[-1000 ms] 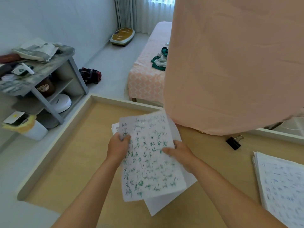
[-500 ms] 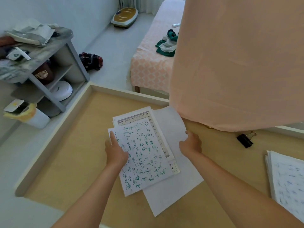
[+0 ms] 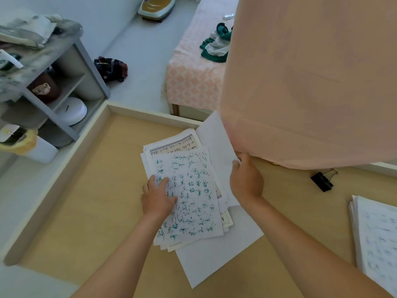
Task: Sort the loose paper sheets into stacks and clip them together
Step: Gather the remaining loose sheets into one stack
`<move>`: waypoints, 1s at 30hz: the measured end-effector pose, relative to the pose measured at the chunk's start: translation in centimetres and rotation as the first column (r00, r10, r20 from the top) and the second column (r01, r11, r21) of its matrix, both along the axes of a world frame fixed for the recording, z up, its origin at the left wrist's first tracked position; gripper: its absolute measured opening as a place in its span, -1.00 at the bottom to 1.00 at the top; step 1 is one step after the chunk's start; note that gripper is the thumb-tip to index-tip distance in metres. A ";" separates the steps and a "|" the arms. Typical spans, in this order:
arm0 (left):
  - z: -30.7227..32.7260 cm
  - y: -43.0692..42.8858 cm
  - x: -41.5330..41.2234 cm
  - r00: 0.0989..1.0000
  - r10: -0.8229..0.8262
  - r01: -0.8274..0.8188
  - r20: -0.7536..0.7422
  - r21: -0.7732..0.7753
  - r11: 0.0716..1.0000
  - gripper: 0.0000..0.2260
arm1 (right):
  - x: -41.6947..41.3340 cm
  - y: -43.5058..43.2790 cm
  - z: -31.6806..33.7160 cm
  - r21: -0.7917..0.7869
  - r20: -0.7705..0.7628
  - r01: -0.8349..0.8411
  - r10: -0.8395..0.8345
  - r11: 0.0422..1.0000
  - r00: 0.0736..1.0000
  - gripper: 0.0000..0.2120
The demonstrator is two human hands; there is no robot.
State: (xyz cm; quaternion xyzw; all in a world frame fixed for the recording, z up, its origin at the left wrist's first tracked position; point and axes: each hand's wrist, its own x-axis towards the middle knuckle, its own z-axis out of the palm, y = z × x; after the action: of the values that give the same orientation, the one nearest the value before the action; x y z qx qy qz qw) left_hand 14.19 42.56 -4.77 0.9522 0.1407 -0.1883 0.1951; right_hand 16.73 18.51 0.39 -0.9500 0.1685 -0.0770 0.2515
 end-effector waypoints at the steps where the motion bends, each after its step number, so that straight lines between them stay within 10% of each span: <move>1: 0.2 -0.1 0.0 1.000 0.011 -0.011 0.013 0.002 1.000 -0.37 | -0.3 0.5 1.0 -0.092 0.086 -0.044 0.052 0.995 0.995 -0.87; 6: 3.4 -1.2 0.2 0.961 0.127 -0.012 0.247 -0.421 0.907 -0.31 | -1.6 2.5 5.3 -0.215 0.465 -0.111 0.202 0.970 0.862 -0.80; 10: 7.1 -1.2 0.8 0.959 0.281 -0.176 -0.025 -0.831 0.528 -0.18 | -2.3 3.9 6.9 0.487 0.353 -0.236 0.058 0.841 0.934 -0.81; 13: 7.5 0.6 0.7 0.922 0.327 -0.323 -0.206 -0.875 0.360 -0.48 | -2.3 3.8 4.8 0.742 0.045 -0.051 0.026 0.669 0.999 -0.86; 20: 3.1 2.7 -3.0 0.898 0.413 -0.418 -0.150 -0.583 0.697 -0.71 | -5.8 0.1 -2.8 0.131 -0.480 0.046 0.023 0.990 0.877 -0.55; 25: 0.7 1.9 -4.9 0.906 0.423 -0.411 -0.020 -0.277 0.869 -0.34 | -7.4 -2.6 -4.5 -0.067 -0.569 0.141 -0.154 0.988 0.808 -0.02; 30: 0.4 -0.5 -4.5 0.964 -0.227 0.218 0.138 0.077 0.973 -0.29 | -6.5 -3.1 -4.3 -0.013 -0.614 0.171 -0.143 0.985 0.777 -0.02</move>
State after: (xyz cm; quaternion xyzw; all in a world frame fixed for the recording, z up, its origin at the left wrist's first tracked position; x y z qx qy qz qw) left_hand 9.72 42.02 -4.39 0.9787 0.0240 -0.1347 0.1534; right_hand 10.19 15.43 -3.91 -0.9005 0.3211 0.2176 0.1965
